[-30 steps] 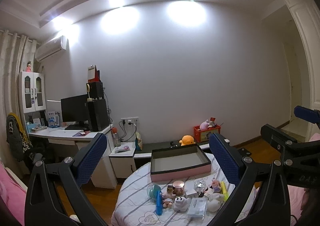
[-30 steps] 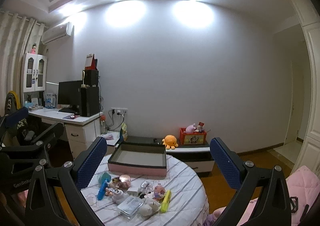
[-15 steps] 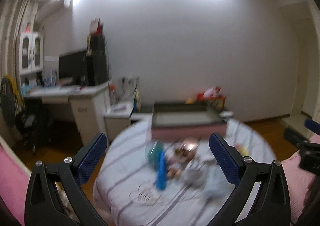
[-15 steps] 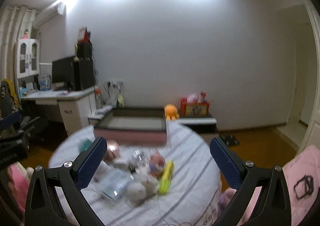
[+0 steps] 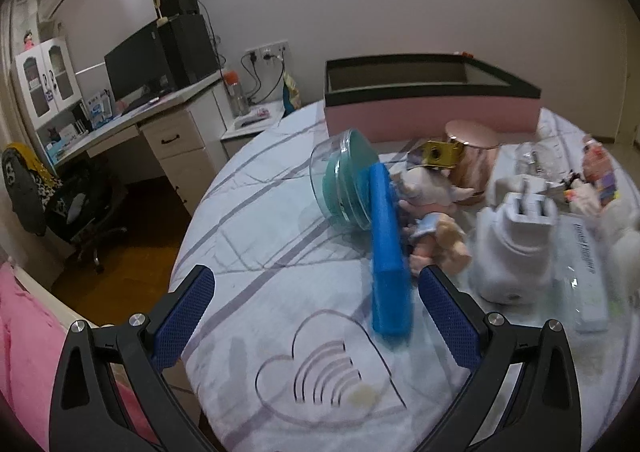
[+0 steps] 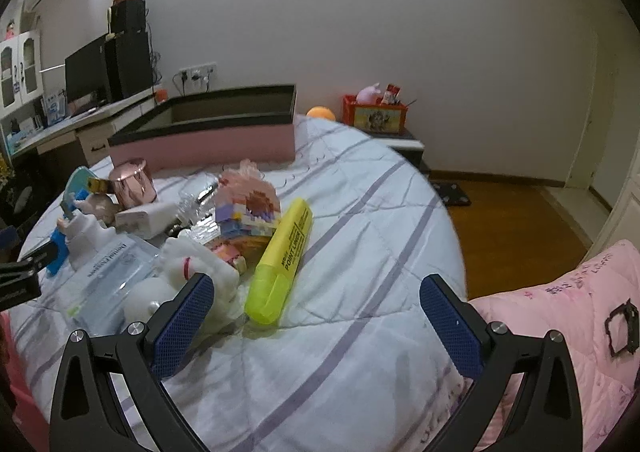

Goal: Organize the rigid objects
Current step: 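Grasp the blue toothbrush case with the left tool while the right tool grasps the yellow highlighter, then carry both items into the pink box and open both tools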

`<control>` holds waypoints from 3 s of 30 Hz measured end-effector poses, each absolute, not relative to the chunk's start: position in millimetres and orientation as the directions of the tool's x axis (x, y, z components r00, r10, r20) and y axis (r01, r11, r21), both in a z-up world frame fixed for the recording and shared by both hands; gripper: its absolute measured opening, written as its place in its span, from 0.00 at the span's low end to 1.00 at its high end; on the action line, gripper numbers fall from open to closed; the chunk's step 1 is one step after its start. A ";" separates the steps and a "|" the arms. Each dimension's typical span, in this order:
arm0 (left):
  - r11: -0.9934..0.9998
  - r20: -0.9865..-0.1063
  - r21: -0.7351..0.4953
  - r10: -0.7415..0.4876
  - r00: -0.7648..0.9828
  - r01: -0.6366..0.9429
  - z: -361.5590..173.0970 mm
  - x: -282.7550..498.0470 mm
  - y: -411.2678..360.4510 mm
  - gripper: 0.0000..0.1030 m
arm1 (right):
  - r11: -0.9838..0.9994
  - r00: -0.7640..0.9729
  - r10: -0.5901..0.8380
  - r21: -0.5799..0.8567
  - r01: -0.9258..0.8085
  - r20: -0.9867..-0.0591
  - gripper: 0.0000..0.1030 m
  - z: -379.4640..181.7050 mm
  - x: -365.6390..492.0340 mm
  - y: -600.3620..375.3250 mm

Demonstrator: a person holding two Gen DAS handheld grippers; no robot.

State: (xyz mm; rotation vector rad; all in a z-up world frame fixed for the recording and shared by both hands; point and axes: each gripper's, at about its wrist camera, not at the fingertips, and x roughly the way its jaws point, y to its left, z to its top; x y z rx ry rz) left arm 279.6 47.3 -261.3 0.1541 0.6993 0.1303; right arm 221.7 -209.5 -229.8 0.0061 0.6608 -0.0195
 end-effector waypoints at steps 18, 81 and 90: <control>0.997 -0.718 0.078 0.037 0.696 0.027 -272.4 307.7 47.1 0.42 | 0.999 0.689 0.027 0.042 0.005 -0.724 1.00 -245.5 255.9 -220.7; 0.974 -0.554 0.017 -0.178 0.813 0.225 -138.8 391.7 14.4 0.17 | 0.940 0.693 0.321 0.129 -0.315 -0.645 0.25 -160.2 378.6 -148.7; 0.972 -0.635 0.016 -0.172 0.753 0.236 -155.9 499.1 -6.1 0.17 | 0.939 0.612 0.287 0.090 -0.332 -0.737 0.25 -176.8 471.1 -115.2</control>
